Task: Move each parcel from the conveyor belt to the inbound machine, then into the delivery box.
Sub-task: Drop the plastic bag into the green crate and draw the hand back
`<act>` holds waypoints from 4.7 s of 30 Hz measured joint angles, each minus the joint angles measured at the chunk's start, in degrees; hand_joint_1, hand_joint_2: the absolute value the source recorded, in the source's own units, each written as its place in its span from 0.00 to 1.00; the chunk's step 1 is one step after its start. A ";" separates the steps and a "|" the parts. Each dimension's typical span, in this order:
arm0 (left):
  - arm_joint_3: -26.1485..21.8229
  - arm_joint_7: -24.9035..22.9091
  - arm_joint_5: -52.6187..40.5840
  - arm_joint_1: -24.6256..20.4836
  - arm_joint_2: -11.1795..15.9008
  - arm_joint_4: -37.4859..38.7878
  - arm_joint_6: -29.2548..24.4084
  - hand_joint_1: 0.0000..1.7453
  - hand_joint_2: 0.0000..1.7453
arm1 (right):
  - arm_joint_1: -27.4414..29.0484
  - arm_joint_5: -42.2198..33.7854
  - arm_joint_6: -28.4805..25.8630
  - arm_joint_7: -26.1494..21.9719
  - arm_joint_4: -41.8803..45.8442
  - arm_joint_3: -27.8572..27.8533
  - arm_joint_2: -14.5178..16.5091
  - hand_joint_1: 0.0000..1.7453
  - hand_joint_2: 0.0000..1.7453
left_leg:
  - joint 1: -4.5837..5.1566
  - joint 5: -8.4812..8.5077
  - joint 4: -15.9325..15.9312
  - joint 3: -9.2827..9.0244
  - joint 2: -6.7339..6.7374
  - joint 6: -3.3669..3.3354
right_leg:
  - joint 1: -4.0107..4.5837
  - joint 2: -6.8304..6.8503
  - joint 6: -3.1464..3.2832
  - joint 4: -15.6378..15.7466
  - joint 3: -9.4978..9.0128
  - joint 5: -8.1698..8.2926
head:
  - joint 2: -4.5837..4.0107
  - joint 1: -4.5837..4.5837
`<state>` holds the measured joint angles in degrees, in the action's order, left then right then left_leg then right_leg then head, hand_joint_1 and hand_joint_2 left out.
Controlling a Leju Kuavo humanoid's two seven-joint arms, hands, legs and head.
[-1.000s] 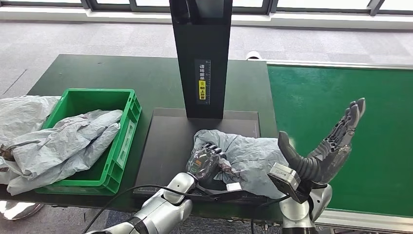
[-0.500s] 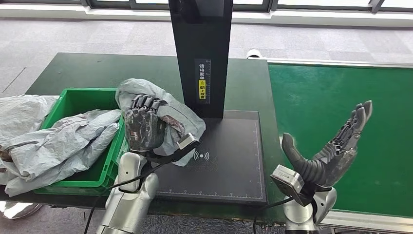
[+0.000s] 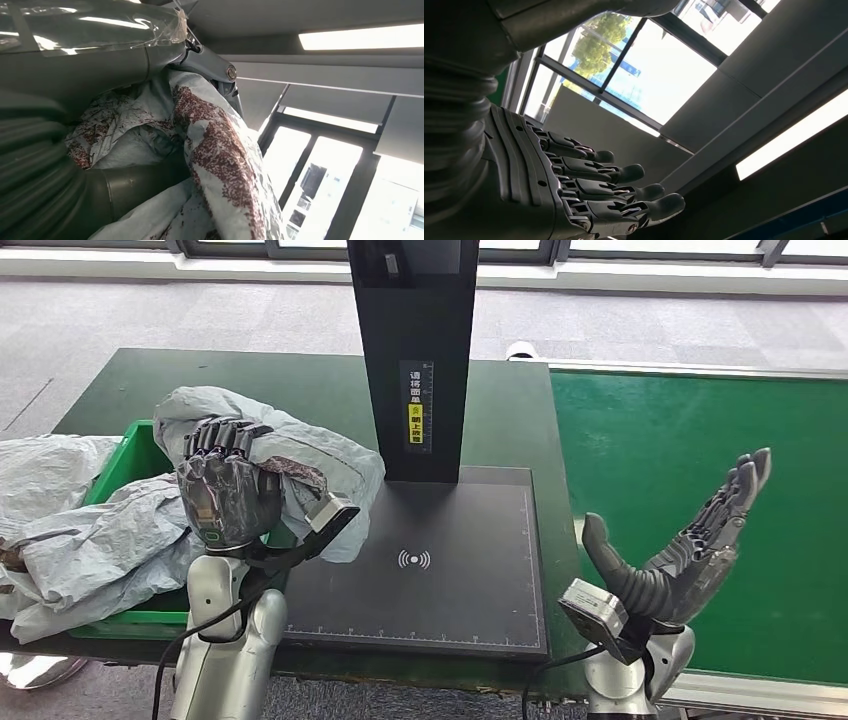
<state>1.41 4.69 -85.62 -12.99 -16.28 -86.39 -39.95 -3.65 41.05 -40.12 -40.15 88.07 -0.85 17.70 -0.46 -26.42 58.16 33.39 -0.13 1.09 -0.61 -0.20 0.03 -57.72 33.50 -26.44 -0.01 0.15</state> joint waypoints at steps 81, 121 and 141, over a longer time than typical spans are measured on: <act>-56.82 35.45 23.88 -14.00 -2.93 0.76 0.00 0.75 1.00 | 0.54 0.31 -0.01 0.00 0.32 -0.69 0.02 0.00 1.00 | -0.03 0.02 0.00 0.02 0.08 0.05 | 0.13 -0.05 0.05 -0.01 0.05 0.02 | 0.01 0.00; -58.86 35.46 23.22 -14.01 -3.13 2.03 0.00 0.00 1.00 | 1.94 0.52 -0.01 0.00 1.43 -1.57 0.02 0.00 1.00 | -0.03 0.03 0.00 0.00 0.11 0.06 | 0.13 -0.06 0.05 -0.01 0.05 0.03 | 0.01 0.01; -59.15 35.46 23.22 -14.01 -3.17 2.04 0.00 0.00 1.00 | 1.94 0.52 -0.01 0.00 1.43 -1.57 0.02 0.00 1.00 | -0.02 0.03 0.00 0.00 0.11 0.06 | 0.13 -0.06 0.05 -0.01 0.05 0.03 | 0.01 0.01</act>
<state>-57.74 40.15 -62.40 -27.00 -19.45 -84.35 -39.95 -1.71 41.57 -40.12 -40.15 89.50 -2.43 17.73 -0.49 -26.39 58.16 33.38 -0.02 1.15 -0.48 -0.26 0.08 -57.72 33.55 -26.41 -0.01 0.15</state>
